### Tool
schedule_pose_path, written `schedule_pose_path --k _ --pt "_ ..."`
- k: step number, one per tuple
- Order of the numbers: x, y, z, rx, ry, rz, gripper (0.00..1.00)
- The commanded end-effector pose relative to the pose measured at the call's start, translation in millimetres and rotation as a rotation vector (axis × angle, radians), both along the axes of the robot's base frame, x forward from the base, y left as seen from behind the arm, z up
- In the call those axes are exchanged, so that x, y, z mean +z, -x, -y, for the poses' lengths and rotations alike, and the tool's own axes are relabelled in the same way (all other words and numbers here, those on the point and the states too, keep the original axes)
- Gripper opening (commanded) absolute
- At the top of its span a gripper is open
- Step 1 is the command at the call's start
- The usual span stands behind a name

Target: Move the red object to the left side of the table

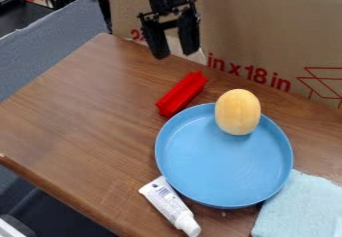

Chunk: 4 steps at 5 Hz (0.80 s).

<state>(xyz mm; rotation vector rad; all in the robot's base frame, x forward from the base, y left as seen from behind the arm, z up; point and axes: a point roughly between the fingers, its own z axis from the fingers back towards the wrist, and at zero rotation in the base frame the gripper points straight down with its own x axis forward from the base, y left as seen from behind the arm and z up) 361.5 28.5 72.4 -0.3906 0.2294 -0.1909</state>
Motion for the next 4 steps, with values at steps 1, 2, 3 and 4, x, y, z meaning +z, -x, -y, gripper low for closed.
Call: schedule_pose_path --k 1,2,3,4 --pt "11.7 12.5 -2 -0.08 -0.032 0.039 1.0" --pt "-1.8 25.6 -7 -0.093 -0.045 0.002 1.0" --pt "-6.3 21.2 1 -0.068 -0.087 0.003 1.0" --pt "-10.5 21.7 6 -0.053 -0.117 -0.015 0.0"
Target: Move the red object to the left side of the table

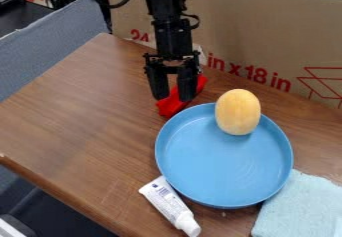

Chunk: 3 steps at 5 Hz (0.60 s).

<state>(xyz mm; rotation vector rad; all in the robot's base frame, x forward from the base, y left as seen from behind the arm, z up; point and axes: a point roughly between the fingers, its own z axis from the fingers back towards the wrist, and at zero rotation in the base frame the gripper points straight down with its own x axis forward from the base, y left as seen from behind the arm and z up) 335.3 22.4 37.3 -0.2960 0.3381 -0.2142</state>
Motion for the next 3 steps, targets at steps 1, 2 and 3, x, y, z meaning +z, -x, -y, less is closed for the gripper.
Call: schedule_pose_path --k 1,2,3 --pt "16.8 -10.2 -8 0.007 -0.029 0.059 0.0" --pt "24.3 -9.7 -12 0.039 -0.043 0.043 0.0" --pt "48.7 -9.8 -24 0.095 -0.092 0.044 0.0"
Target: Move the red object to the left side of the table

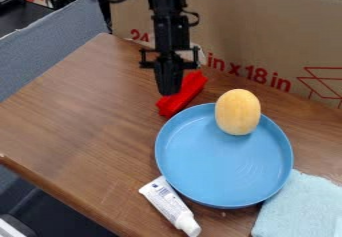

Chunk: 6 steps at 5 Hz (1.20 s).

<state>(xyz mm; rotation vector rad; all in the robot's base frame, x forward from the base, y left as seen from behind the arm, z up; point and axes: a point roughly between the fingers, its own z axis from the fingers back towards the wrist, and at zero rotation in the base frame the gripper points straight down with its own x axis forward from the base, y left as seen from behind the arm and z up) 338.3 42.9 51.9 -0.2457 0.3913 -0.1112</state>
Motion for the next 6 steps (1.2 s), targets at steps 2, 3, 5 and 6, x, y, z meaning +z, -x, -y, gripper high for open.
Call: schedule_pose_path --k 2,3,5,6 --pt "120.4 13.5 -19 0.052 -0.051 0.169 0.0" --pt "114.3 6.3 -19 0.033 -0.055 0.192 0.0" --pt "97.6 1.4 -26 0.005 -0.052 0.194 1.0" --pt "71.7 2.1 -24 0.0 -0.058 0.194 1.0"
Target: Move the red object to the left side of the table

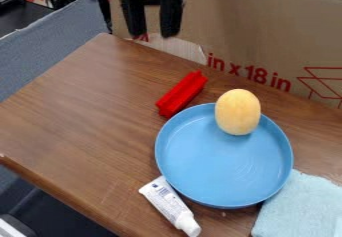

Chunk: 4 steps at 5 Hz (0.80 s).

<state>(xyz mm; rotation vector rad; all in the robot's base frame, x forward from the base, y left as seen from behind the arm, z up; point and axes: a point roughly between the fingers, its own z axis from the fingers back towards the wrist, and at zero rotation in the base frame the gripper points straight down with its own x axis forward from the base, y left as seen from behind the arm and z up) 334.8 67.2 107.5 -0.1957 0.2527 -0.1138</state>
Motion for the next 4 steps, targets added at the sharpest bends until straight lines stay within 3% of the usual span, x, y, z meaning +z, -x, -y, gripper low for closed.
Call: schedule_pose_path --k 1,2,3,4 --pt "-0.9 8.3 4 -0.055 -0.013 0.065 1.0" --pt "-11.5 30.9 11 -0.132 -0.058 0.062 1.0" --pt "-4.6 42.8 17 -0.209 -0.105 0.098 1.0" --pt "11.3 47.7 19 -0.177 -0.151 0.155 1.0"
